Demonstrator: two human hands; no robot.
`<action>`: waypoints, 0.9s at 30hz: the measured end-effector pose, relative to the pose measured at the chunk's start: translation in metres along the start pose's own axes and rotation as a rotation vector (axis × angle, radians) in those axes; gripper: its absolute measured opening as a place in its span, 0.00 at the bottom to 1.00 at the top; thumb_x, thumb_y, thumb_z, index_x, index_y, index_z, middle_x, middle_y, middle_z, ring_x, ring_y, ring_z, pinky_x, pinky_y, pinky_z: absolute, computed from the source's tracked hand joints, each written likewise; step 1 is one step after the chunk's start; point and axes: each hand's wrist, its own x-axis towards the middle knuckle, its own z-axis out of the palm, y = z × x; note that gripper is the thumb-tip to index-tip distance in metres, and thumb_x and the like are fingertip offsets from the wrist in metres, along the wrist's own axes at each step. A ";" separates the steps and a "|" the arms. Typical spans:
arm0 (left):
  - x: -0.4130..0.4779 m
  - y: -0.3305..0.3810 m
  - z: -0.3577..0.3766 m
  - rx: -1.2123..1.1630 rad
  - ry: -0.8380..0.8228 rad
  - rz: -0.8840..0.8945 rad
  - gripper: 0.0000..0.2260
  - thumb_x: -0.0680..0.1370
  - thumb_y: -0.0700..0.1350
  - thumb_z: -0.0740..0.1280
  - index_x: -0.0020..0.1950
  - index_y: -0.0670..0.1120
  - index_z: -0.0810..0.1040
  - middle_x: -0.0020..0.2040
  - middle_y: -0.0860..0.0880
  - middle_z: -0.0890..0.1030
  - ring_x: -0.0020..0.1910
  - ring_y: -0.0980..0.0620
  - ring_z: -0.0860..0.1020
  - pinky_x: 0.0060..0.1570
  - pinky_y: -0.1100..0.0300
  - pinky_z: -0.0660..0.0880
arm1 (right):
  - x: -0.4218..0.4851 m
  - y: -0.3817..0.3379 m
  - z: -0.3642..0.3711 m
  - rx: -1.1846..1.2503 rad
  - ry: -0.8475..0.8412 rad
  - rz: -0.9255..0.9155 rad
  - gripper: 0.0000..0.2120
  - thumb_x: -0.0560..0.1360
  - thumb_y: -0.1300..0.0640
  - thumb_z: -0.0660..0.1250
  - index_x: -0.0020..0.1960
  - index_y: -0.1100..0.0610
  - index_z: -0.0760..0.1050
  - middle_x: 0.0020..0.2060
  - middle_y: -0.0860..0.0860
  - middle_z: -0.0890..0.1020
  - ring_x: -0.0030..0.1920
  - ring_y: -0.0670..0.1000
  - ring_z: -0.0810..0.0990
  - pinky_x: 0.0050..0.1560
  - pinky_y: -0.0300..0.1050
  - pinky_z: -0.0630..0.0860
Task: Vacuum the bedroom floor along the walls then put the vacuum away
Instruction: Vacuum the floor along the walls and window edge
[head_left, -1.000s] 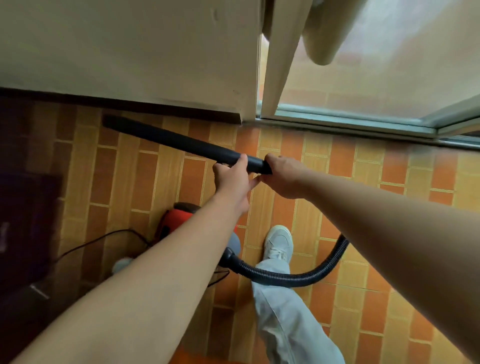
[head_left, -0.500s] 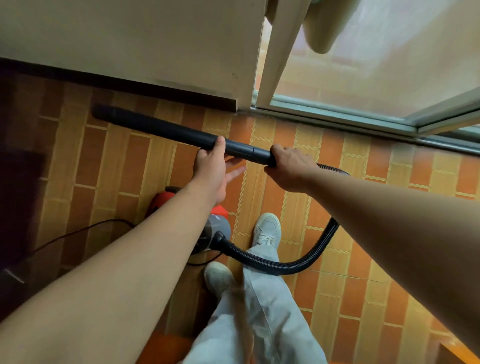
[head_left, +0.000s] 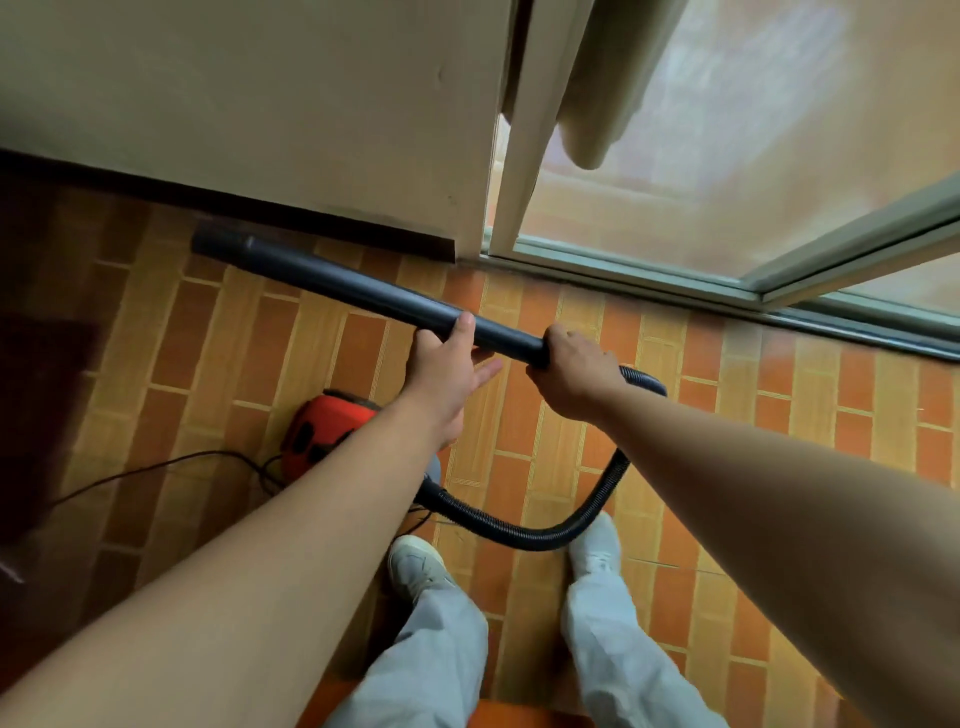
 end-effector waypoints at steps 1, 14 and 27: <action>0.000 -0.005 0.006 0.016 -0.008 -0.006 0.18 0.86 0.49 0.61 0.72 0.42 0.64 0.67 0.42 0.75 0.53 0.49 0.83 0.69 0.43 0.75 | -0.002 0.008 0.002 0.005 -0.002 0.005 0.11 0.83 0.46 0.62 0.58 0.51 0.66 0.50 0.52 0.77 0.48 0.55 0.76 0.54 0.55 0.73; 0.001 -0.083 0.150 0.154 0.058 -0.059 0.17 0.87 0.50 0.59 0.73 0.43 0.65 0.65 0.42 0.76 0.56 0.48 0.81 0.61 0.44 0.81 | -0.020 0.165 -0.001 0.154 -0.233 0.105 0.11 0.81 0.49 0.64 0.57 0.51 0.64 0.42 0.49 0.75 0.39 0.49 0.76 0.34 0.44 0.73; 0.053 -0.142 0.199 0.031 0.214 -0.142 0.17 0.87 0.51 0.56 0.73 0.45 0.66 0.62 0.42 0.78 0.52 0.47 0.83 0.48 0.47 0.85 | 0.008 0.232 0.013 0.274 -0.306 -0.026 0.20 0.82 0.37 0.59 0.59 0.53 0.69 0.44 0.51 0.79 0.39 0.49 0.77 0.36 0.43 0.73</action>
